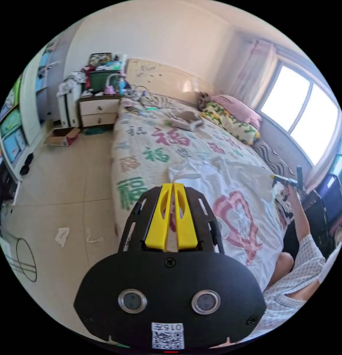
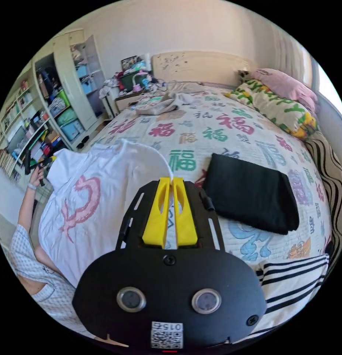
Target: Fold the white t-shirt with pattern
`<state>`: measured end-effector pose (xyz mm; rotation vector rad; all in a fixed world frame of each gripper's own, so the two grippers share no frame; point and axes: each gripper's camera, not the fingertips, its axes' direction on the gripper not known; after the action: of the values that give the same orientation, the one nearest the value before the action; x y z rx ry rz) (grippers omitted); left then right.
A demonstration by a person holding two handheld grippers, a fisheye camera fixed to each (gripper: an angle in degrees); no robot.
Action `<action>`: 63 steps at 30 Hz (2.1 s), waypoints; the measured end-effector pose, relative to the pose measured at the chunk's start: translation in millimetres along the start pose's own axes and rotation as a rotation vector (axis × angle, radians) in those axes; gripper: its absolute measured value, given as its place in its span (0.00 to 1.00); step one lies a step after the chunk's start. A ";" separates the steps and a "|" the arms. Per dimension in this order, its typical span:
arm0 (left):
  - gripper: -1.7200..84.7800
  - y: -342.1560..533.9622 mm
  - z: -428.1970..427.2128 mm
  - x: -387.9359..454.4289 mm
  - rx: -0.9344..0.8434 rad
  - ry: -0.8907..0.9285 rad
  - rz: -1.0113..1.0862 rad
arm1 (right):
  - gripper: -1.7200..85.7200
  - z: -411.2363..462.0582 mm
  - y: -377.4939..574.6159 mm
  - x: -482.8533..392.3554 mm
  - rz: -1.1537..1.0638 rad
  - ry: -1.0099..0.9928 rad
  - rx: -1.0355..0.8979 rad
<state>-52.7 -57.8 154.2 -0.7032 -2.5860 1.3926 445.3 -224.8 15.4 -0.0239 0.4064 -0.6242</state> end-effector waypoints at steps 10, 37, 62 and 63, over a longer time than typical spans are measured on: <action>0.05 65.6 41.6 -126.8 -0.111 -0.165 -0.264 | 0.08 69.0 2.2 59.3 0.184 0.007 -0.031; 0.05 -102.2 212.6 93.0 -0.229 -0.073 0.181 | 0.07 236.1 -121.5 -191.3 -0.369 0.207 -0.148; 0.13 282.3 -198.1 124.7 -0.242 0.096 0.197 | 0.15 -29.3 281.6 -133.2 -0.366 -0.296 -0.377; 0.13 280.7 -191.5 125.2 -0.261 0.131 0.207 | 0.15 -19.0 279.6 -135.8 -0.372 -0.257 -0.403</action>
<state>-6.8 275.6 20.6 -1.0875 -2.6780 1.0218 495.9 82.4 7.3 -0.5698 0.2735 -0.8846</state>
